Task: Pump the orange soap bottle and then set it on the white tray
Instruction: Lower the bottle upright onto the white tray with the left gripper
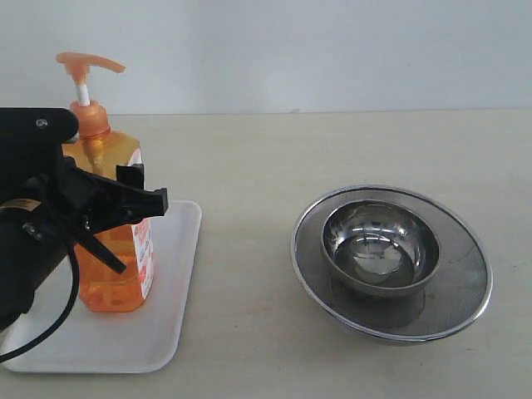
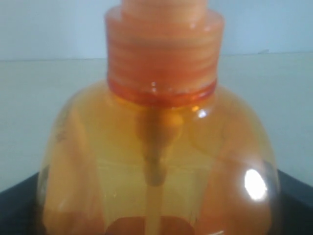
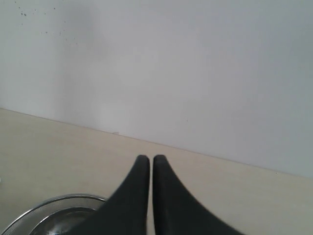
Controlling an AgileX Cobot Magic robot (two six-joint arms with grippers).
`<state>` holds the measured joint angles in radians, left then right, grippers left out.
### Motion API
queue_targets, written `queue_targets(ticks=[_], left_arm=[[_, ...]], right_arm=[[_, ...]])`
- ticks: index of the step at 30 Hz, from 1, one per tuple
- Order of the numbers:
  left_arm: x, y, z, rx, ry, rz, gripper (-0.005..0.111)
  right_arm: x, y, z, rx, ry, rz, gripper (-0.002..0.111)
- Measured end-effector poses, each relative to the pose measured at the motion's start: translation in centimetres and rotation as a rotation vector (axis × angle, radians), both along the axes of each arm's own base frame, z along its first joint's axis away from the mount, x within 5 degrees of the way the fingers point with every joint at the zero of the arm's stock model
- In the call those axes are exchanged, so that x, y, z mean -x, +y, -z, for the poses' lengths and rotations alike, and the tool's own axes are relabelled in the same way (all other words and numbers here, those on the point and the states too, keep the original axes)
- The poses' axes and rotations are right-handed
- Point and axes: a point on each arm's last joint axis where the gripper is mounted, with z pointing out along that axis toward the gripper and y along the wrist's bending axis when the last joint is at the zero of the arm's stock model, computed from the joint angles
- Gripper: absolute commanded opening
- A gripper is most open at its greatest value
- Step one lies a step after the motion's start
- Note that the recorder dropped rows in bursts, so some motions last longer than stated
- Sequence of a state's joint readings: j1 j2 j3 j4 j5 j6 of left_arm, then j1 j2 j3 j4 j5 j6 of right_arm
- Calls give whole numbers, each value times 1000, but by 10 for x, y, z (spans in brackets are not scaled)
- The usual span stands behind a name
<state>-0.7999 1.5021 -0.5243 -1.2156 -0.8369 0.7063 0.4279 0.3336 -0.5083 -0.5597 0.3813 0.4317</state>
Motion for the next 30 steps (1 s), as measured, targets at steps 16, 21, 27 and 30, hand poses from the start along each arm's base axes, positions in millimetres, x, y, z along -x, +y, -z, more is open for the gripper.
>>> queue_targets(ticks=[16, 21, 27, 30], left_arm=[[-3, -2, 5, -46, -20, 7, 5], [-4, -2, 5, -48, -20, 8, 5], [-4, -2, 5, -74, -14, 19, 5], [-3, -2, 3, -68, -10, 16, 5]], right_arm=[[0, 0, 0, -2, 0, 0, 0], [0, 0, 0, 0, 0, 0, 0], [0, 0, 0, 0, 0, 0, 0], [0, 0, 0, 0, 0, 0, 0]])
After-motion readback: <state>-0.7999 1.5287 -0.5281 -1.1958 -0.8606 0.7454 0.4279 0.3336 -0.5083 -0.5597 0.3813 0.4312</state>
